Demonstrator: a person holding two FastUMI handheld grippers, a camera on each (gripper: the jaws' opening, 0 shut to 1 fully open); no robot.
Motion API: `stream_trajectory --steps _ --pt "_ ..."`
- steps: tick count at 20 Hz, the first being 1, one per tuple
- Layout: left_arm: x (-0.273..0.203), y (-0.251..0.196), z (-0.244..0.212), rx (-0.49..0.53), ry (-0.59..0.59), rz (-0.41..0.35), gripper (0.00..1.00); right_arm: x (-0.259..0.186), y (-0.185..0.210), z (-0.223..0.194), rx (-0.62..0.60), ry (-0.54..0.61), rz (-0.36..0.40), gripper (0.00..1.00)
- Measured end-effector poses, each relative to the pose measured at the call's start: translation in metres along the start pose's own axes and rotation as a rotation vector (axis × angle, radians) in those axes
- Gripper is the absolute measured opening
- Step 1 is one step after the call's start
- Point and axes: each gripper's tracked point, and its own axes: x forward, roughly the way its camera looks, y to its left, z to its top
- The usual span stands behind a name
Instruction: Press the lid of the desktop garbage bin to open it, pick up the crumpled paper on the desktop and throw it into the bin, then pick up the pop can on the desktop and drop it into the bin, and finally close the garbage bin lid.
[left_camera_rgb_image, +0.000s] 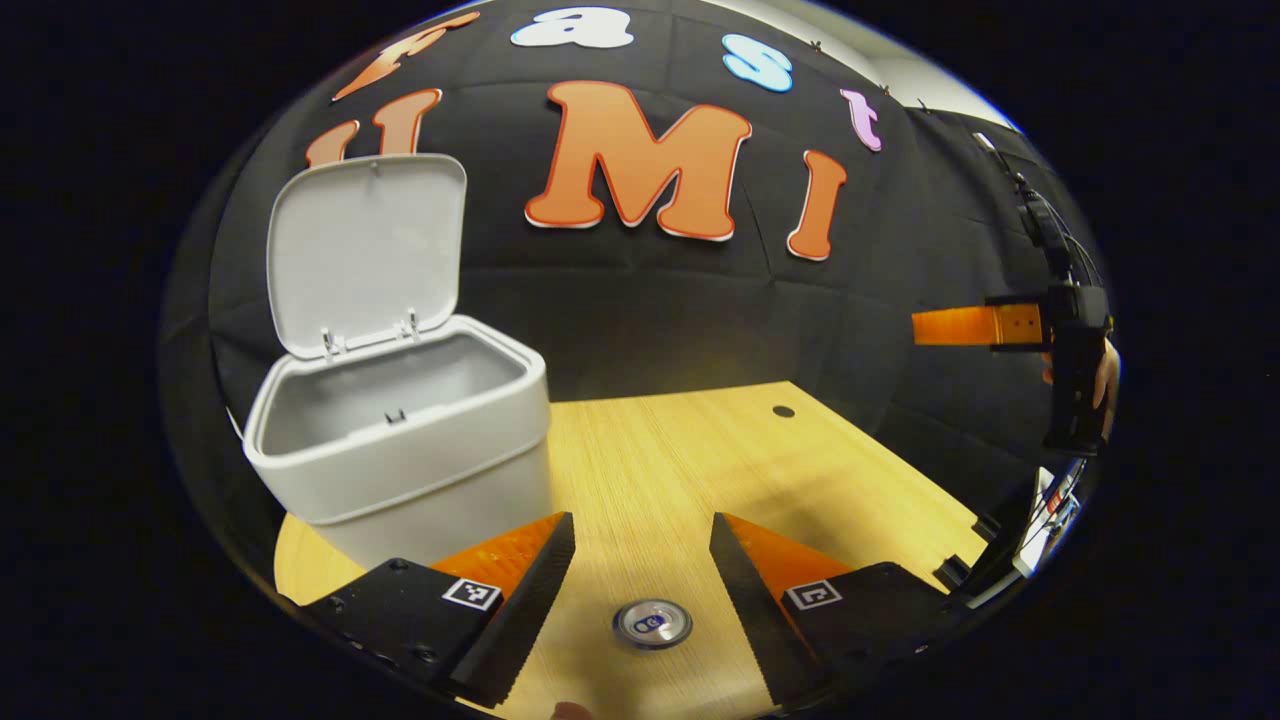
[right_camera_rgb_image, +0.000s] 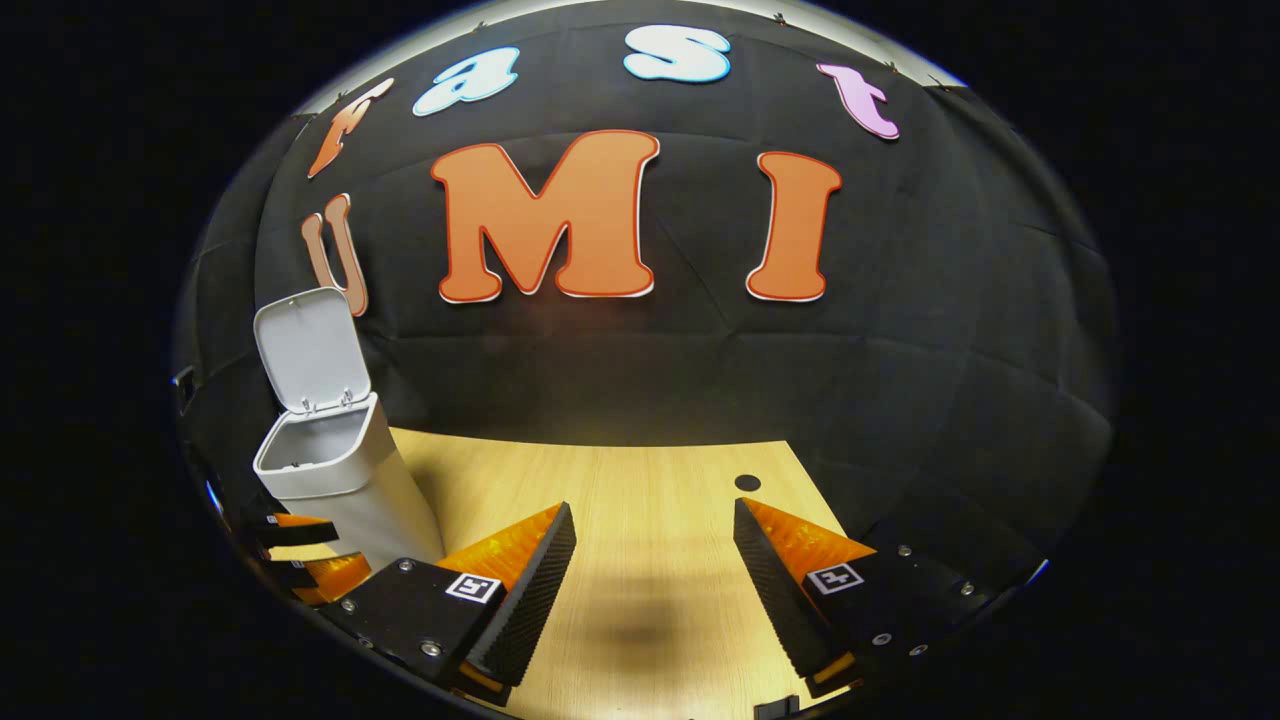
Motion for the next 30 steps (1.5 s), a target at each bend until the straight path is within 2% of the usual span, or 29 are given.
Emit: stream_trajectory --steps 9,19,23,25,30 --pt "0.035 -0.006 -0.092 0.021 0.227 0.001 0.89 0.014 -0.015 -0.032 0.054 0.086 -0.040 0.95" --pt "0.060 0.006 -0.153 -0.011 0.349 0.039 0.90 0.018 -0.027 -0.047 0.062 0.134 -0.042 0.95" --pt "0.065 0.008 -0.160 -0.018 0.383 0.038 0.90 0.021 -0.026 -0.051 0.062 0.151 -0.037 0.95" --pt "0.063 0.007 -0.152 -0.032 0.353 0.031 0.84 0.021 -0.023 -0.053 0.054 0.158 -0.032 0.95" --pt "0.060 0.006 -0.139 -0.030 0.330 0.044 0.83 0.021 -0.019 -0.050 0.052 0.150 -0.021 0.95"
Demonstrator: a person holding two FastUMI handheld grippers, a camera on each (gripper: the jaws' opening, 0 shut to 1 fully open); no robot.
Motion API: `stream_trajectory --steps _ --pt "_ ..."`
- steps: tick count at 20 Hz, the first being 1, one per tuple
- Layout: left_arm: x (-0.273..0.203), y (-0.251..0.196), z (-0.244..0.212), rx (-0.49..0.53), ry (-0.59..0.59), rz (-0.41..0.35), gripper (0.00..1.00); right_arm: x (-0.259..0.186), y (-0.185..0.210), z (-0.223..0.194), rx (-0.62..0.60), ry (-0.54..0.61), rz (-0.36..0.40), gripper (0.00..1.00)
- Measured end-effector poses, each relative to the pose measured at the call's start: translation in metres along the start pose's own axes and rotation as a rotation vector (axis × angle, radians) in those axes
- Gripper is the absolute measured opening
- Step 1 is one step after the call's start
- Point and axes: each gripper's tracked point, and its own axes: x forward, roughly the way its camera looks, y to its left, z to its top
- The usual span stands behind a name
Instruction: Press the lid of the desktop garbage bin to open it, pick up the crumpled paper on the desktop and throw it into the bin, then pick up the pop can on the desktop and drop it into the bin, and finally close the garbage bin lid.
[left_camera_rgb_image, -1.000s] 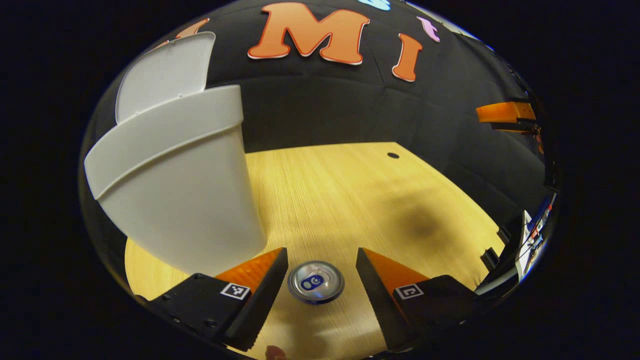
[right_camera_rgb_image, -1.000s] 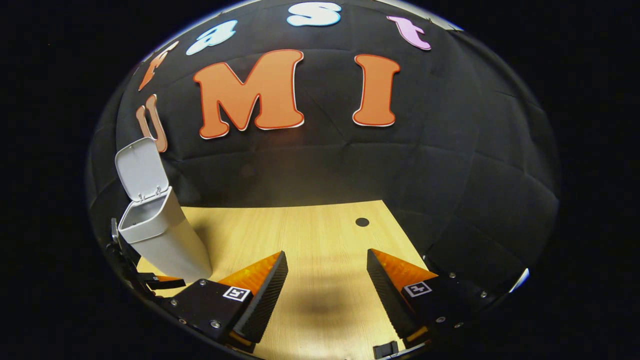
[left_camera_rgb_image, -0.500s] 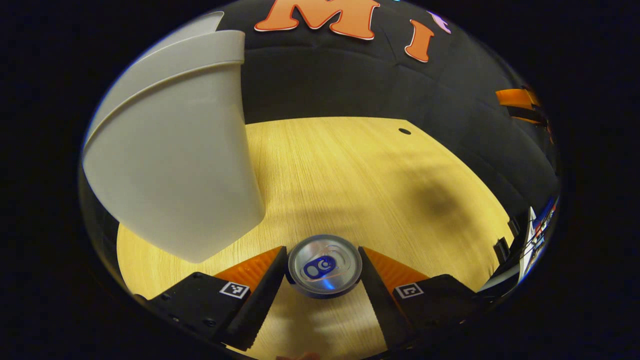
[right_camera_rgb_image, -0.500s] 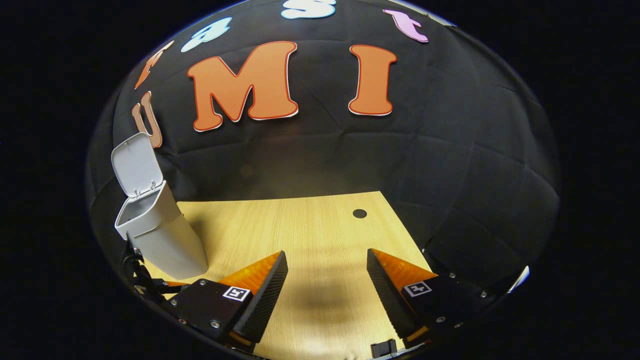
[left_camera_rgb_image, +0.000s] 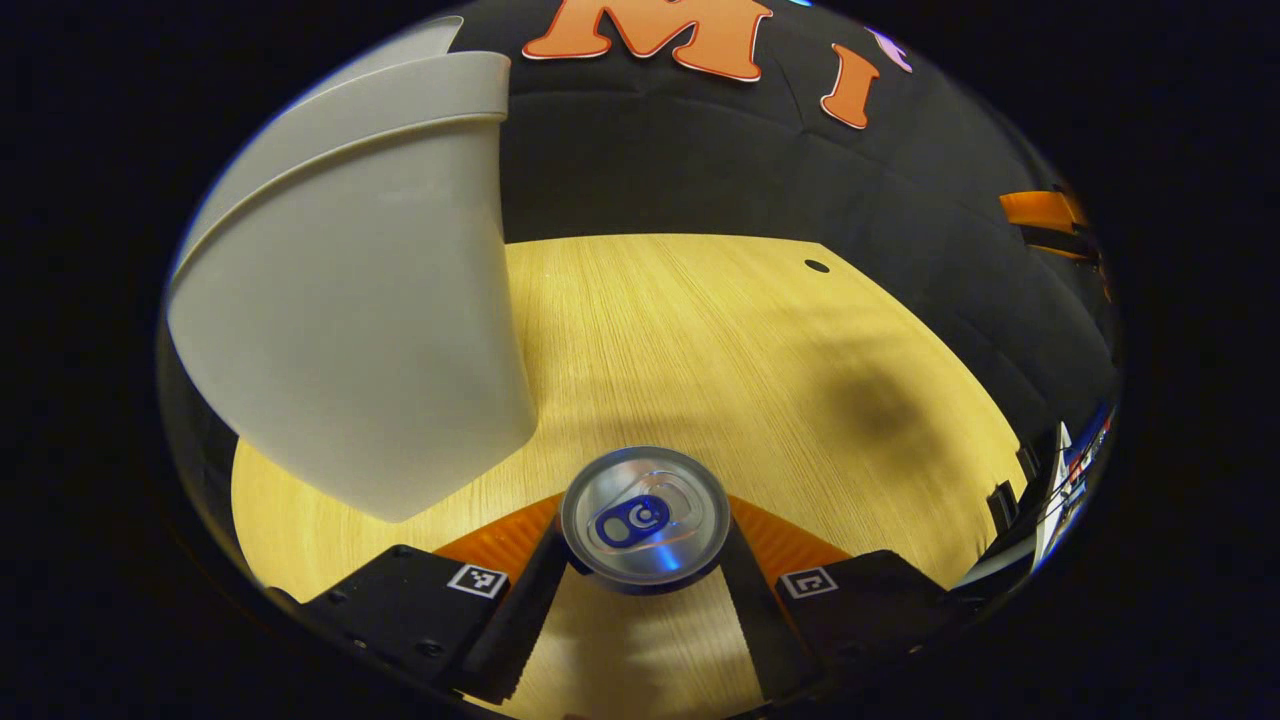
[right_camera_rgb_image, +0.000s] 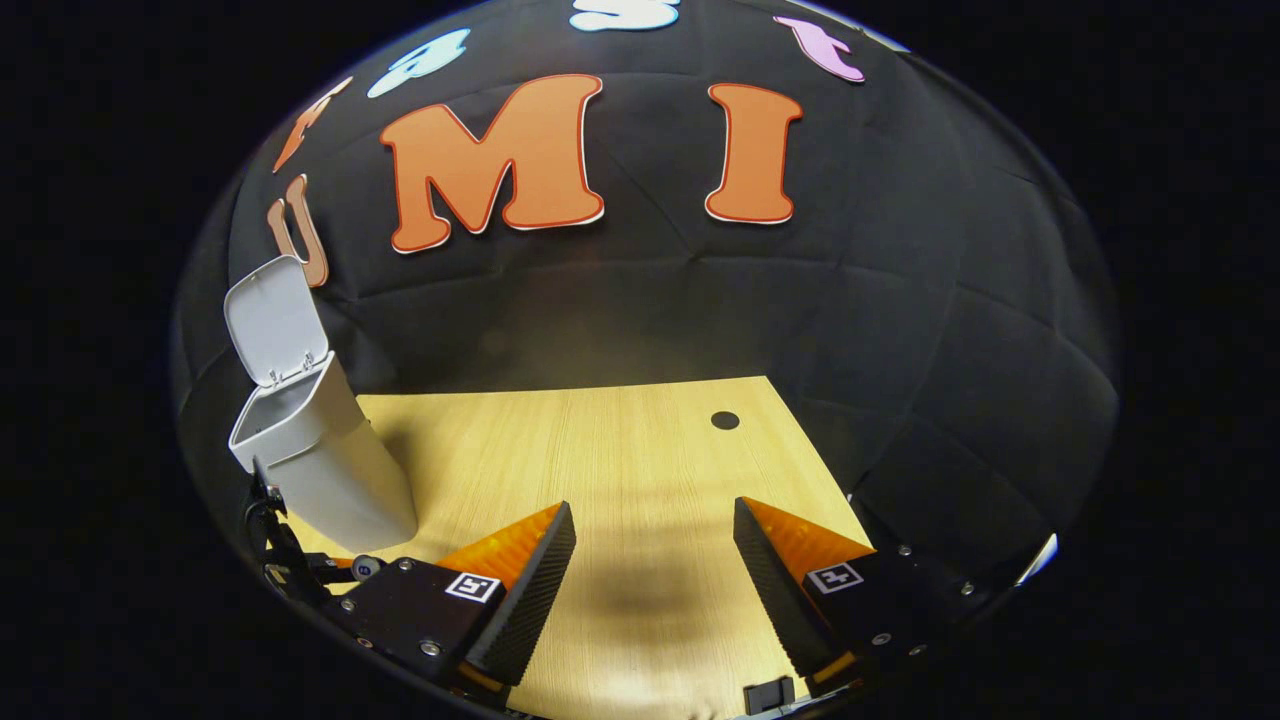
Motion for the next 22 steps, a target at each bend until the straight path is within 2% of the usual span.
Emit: stream_trajectory --steps 5,7,8,13,18,22 --pt "-0.040 -0.004 0.049 0.054 -0.100 -0.014 0.83 -0.002 0.003 0.004 0.005 -0.009 0.011 0.95" --pt "-0.068 -0.011 0.073 0.072 -0.146 -0.021 0.80 -0.002 0.005 0.006 0.005 -0.013 0.019 0.95" --pt "-0.087 -0.016 0.090 0.079 -0.180 -0.028 0.83 -0.001 0.007 0.007 0.006 -0.016 0.024 0.95" --pt "-0.174 -0.027 0.177 0.130 -0.374 -0.031 0.82 -0.002 0.016 0.015 0.007 -0.034 0.052 0.95" --pt "-0.230 -0.009 0.262 0.128 -0.572 0.009 0.81 -0.002 0.022 0.020 0.012 -0.041 0.073 0.95" --pt "-0.249 0.029 0.306 0.072 -0.638 0.047 0.81 0.001 0.025 0.024 0.005 -0.047 0.079 0.95"
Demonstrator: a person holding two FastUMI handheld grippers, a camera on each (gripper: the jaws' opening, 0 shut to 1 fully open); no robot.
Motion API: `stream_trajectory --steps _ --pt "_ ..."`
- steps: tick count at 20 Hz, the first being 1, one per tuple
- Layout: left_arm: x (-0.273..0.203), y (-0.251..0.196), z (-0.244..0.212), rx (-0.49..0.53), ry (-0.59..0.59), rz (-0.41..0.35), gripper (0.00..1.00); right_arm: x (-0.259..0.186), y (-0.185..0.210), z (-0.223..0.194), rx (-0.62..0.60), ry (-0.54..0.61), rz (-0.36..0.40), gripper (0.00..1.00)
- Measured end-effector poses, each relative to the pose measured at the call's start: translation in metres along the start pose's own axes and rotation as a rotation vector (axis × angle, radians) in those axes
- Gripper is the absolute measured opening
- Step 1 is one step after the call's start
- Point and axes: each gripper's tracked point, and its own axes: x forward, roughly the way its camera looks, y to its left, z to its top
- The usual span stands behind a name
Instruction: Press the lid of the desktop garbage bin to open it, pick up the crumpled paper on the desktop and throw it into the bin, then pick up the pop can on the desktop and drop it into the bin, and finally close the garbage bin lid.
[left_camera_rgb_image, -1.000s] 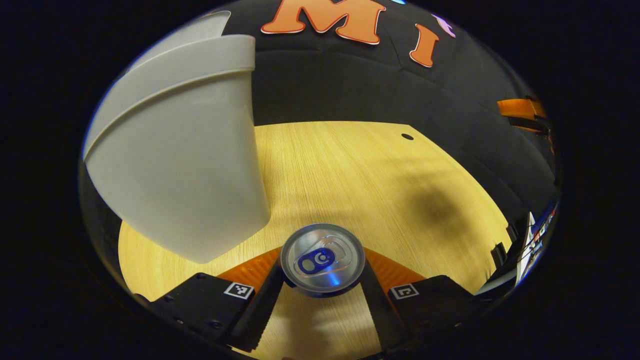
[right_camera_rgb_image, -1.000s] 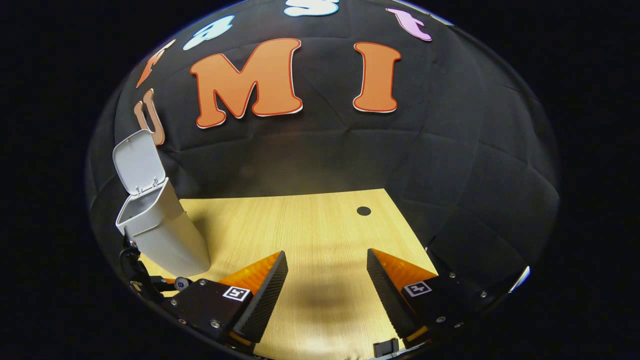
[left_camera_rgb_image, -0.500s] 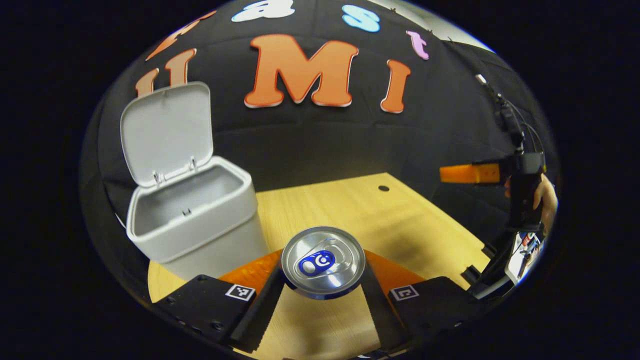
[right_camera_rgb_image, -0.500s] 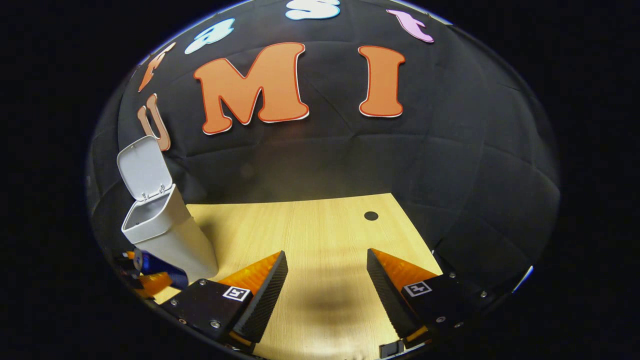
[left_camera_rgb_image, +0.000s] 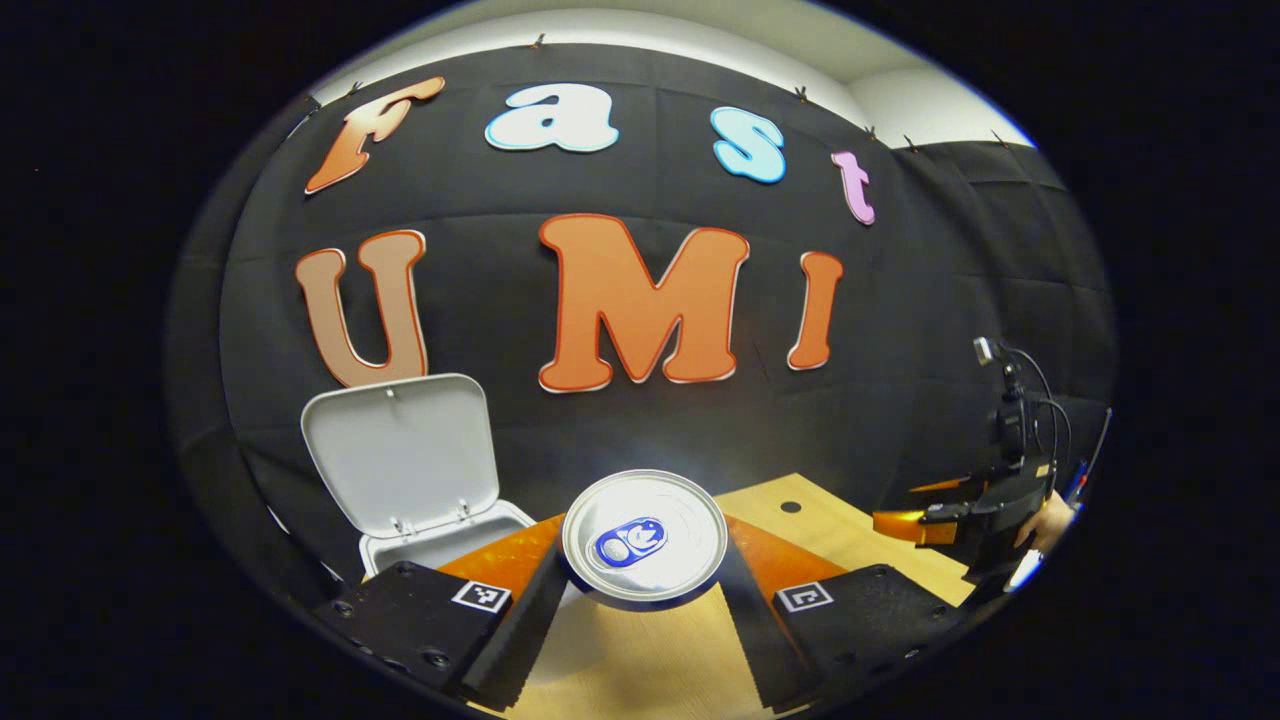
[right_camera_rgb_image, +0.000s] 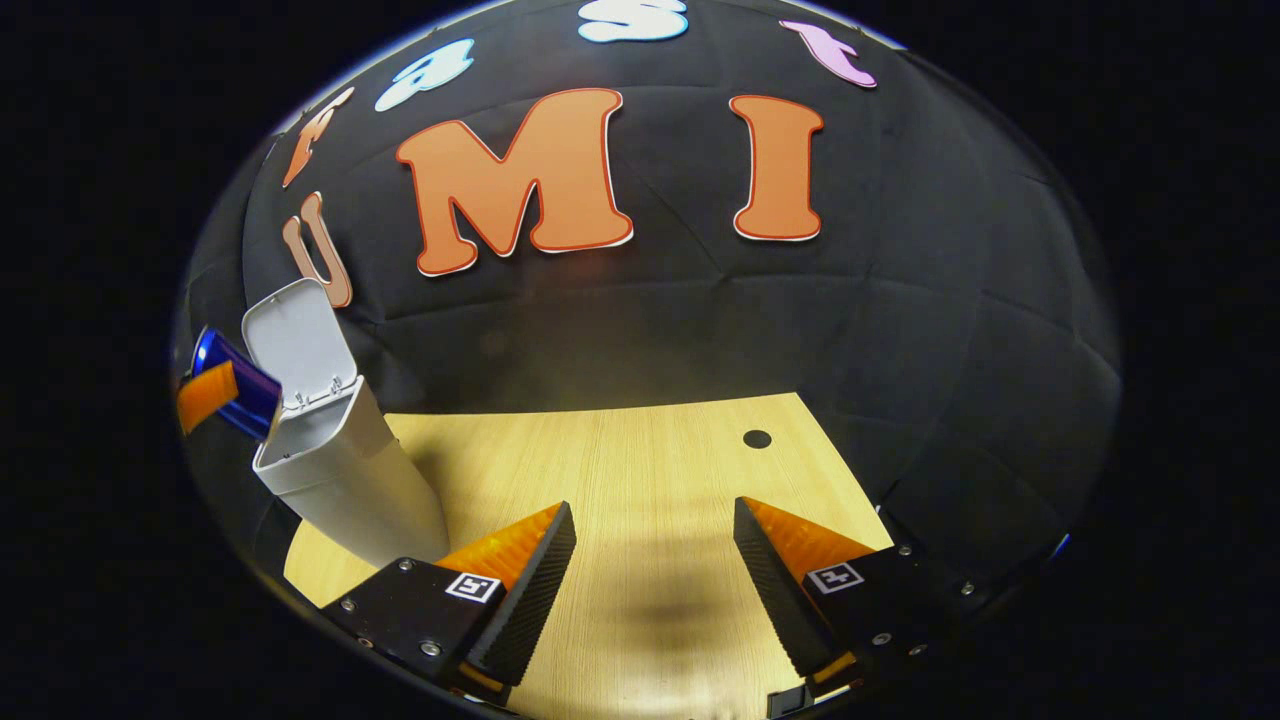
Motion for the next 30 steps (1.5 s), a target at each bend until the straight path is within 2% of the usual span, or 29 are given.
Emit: stream_trajectory --steps 2,5,8,12,18,20,23,27,30 --pt "0.006 0.027 0.015 -0.004 -0.027 0.049 0.81 0.001 0.002 0.002 0.001 -0.001 0.002 0.95" --pt "0.016 0.080 0.013 -0.018 -0.009 0.148 0.81 0.004 0.003 0.004 -0.007 -0.001 0.002 0.95" --pt "0.028 0.125 -0.006 -0.073 0.039 0.217 0.81 0.007 0.005 0.003 -0.013 0.007 -0.001 0.95" --pt "0.043 0.168 -0.057 -0.129 0.155 0.308 0.81 0.010 0.006 0.001 -0.015 0.020 -0.005 0.95" --pt "0.045 0.176 -0.114 -0.197 0.295 0.310 0.83 0.010 0.009 -0.002 -0.026 0.031 -0.007 0.95" --pt "0.048 0.171 -0.113 -0.207 0.287 0.302 0.88 0.010 0.010 -0.005 -0.023 0.037 -0.005 0.95" --pt "0.042 0.178 -0.110 -0.183 0.277 0.330 0.94 0.009 0.012 -0.006 -0.016 0.038 0.000 0.95" --pt "0.033 0.176 -0.099 -0.133 0.254 0.330 0.94 0.007 0.013 -0.007 -0.018 0.038 0.004 0.95" --pt "0.021 0.180 -0.091 -0.134 0.227 0.355 0.94 0.005 0.015 -0.010 -0.017 0.043 0.010 0.95"
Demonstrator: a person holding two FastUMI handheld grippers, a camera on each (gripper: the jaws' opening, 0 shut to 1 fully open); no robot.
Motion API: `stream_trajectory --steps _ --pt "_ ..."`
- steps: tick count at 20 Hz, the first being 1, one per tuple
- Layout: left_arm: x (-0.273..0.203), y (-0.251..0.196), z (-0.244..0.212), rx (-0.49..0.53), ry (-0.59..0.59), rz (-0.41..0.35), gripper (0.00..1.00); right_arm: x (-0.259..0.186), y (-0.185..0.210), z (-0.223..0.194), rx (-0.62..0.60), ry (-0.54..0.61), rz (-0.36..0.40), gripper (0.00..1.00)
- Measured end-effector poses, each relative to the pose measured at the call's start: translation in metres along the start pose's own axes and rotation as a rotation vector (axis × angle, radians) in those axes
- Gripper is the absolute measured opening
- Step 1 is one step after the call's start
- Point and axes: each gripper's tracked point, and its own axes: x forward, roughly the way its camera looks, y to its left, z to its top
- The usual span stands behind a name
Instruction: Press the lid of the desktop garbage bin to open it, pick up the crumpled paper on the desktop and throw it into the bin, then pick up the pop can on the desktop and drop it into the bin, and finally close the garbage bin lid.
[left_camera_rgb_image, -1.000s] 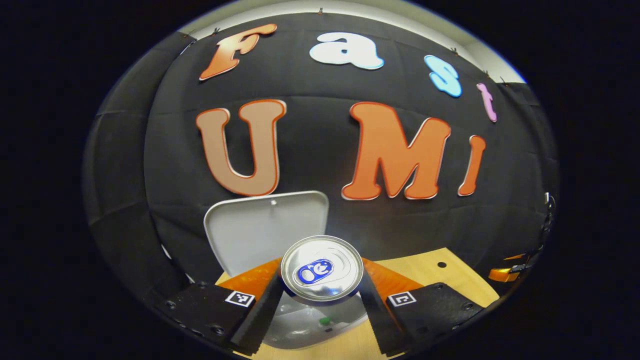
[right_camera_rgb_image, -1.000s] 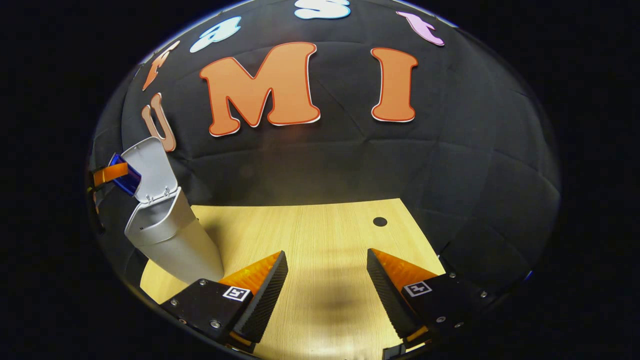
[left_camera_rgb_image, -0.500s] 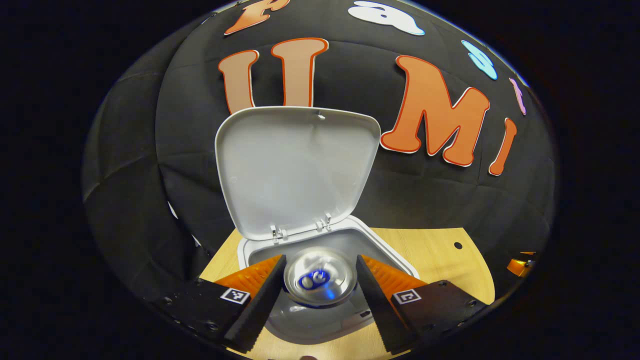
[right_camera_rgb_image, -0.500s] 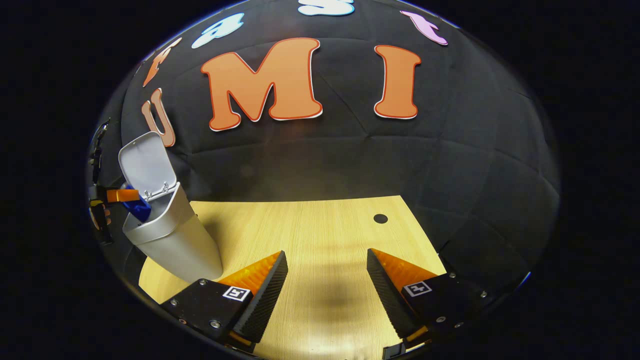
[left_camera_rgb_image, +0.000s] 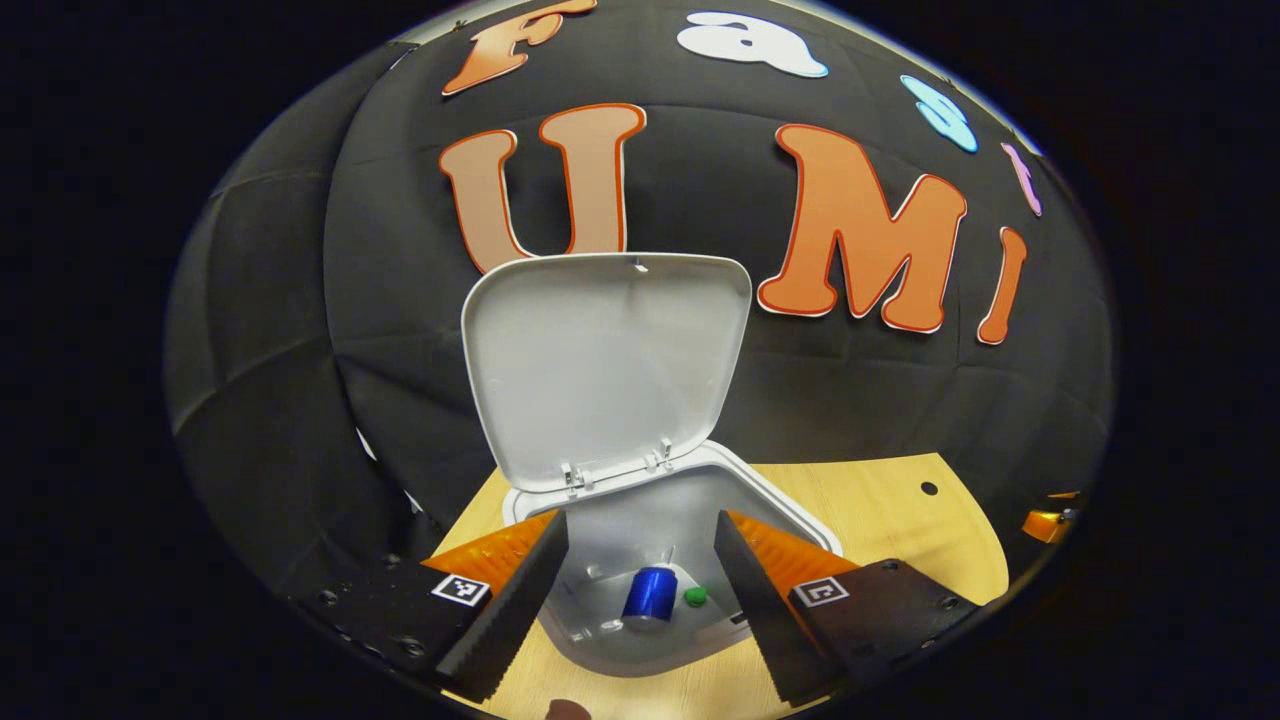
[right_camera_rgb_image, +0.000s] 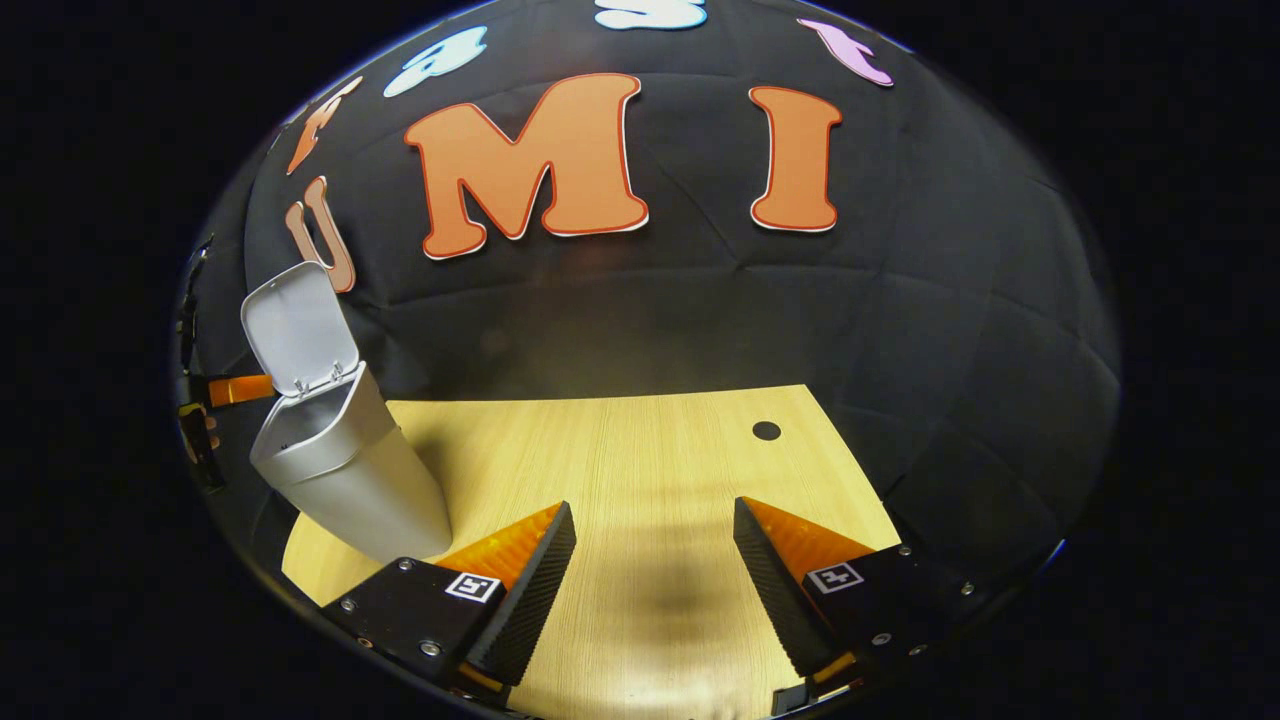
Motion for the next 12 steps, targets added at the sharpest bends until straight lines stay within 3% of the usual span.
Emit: stream_trajectory --steps 3,8,12 --pt "-0.022 0.011 0.036 -0.031 -0.095 0.017 0.94 -0.003 0.003 0.001 -0.002 -0.007 0.010 0.95" --pt "-0.055 0.036 0.135 -0.065 -0.263 0.044 0.93 -0.006 0.015 0.005 0.018 -0.027 0.042 0.95" --pt "-0.051 0.047 0.203 -0.130 -0.296 0.022 0.94 -0.010 0.023 0.006 0.033 -0.039 0.065 0.95"
